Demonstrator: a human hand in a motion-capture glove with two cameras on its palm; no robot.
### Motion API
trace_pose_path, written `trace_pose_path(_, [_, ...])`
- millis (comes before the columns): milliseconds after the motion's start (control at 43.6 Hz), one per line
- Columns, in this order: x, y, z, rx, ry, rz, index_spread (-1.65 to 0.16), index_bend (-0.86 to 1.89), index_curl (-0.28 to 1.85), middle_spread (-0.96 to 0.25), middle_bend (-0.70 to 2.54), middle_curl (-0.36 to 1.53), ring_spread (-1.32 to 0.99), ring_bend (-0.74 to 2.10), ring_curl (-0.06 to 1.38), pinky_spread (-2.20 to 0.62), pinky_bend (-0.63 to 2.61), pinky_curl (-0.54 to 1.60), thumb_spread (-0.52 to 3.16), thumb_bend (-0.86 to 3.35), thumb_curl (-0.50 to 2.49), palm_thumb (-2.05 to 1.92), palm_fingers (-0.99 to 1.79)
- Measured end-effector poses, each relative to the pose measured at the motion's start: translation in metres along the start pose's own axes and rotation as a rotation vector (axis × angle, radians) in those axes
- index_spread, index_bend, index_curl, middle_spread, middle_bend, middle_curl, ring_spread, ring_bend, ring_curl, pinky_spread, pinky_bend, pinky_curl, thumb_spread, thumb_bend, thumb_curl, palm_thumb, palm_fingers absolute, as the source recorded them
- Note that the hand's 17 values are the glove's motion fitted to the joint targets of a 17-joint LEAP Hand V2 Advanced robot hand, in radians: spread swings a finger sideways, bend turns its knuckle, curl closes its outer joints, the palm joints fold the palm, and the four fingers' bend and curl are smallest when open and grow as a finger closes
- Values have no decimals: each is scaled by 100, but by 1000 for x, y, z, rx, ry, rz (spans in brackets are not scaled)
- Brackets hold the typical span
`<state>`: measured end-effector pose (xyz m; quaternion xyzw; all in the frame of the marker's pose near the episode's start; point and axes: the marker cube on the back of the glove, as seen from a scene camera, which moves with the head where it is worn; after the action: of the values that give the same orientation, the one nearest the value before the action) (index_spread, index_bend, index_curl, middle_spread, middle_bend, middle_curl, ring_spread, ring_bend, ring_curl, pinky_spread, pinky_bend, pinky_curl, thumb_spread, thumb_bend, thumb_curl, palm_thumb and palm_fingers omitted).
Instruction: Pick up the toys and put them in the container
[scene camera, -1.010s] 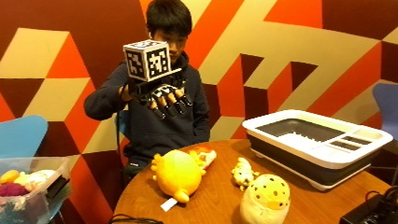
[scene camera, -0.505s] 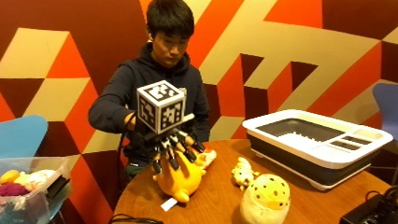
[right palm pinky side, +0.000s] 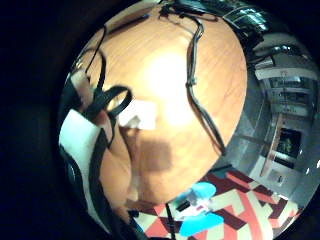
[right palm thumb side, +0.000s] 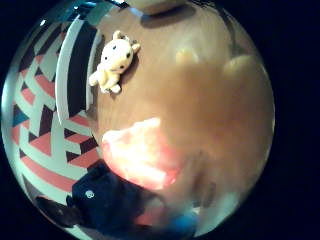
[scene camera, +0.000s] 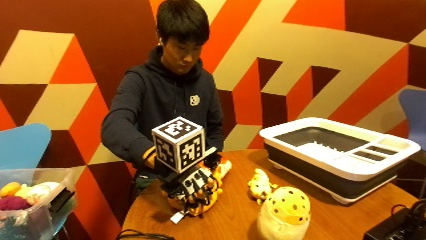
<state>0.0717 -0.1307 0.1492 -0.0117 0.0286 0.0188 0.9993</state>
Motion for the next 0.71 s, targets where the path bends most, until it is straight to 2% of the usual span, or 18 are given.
trace_pose_path(115, [-5,0,-16,33,-93,-2,-35,30,26,-20,62,37,-33,96,36,-32,94,35,90,32,51,80,113])
trace_pose_path(252, [-42,18,-89,158,-248,-98,-40,43,33,-22,76,46,-38,107,43,-36,96,39,69,34,59,84,116])
trace_pose_path(459, [-150,41,-190,397,-374,-308,-47,59,44,-24,91,57,-43,117,50,-38,102,44,43,35,67,84,107])
trace_pose_path(551, [-193,30,-202,437,-473,-354,-49,65,50,-25,94,61,-44,119,53,-38,105,46,33,36,71,83,103])
trace_pose_path(711, [-266,-11,-183,458,-646,-374,-51,68,59,-25,99,67,-45,123,57,-39,110,49,20,37,75,81,94])
